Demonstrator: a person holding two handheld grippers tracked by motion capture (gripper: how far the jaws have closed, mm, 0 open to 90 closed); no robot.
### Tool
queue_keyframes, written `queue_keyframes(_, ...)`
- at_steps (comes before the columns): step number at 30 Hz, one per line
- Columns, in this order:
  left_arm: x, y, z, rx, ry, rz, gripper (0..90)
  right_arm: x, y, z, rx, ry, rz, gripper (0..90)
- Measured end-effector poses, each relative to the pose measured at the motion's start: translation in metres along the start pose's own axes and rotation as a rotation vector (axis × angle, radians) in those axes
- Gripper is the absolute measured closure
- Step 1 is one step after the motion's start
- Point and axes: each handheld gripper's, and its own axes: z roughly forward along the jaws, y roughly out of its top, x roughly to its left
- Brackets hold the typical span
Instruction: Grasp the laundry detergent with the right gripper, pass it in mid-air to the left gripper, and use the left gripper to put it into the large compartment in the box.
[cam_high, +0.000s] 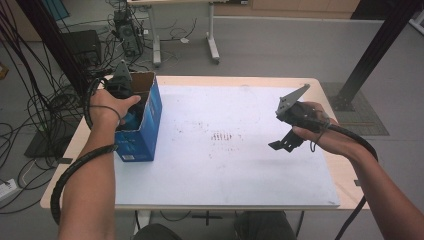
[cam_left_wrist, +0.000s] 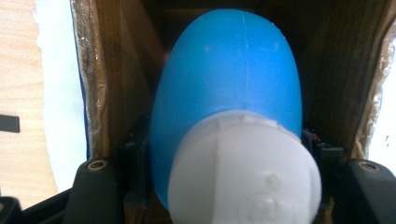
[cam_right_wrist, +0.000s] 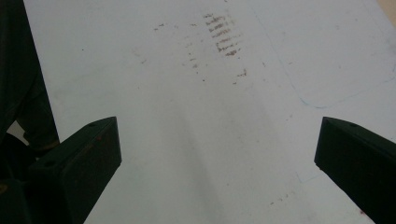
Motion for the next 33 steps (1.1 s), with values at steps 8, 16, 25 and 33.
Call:
queue_keyframes(8,-0.0007,0.0002,0.0003,0.0,0.003,0.002,35.7,0.0003,-0.0008,-0.0006,-0.001,0.0,-0.001,0.5)
queue_keyframes(16,-0.0007,0.0005,0.0006,0.0,0.002,-0.002,35.7,0.0004,-0.0003,-0.0006,-0.004,0.001,-0.006,0.5)
queue_keyframes(25,-0.0002,0.0002,0.0011,-0.001,0.0,0.001,35.7,0.0008,0.0006,-0.0001,-0.011,0.009,-0.006,0.5)
queue_keyframes(33,0.0007,0.0004,0.0026,-0.001,-0.007,-0.001,35.6,0.0003,0.0009,-0.0005,-0.007,0.007,-0.009,0.5)
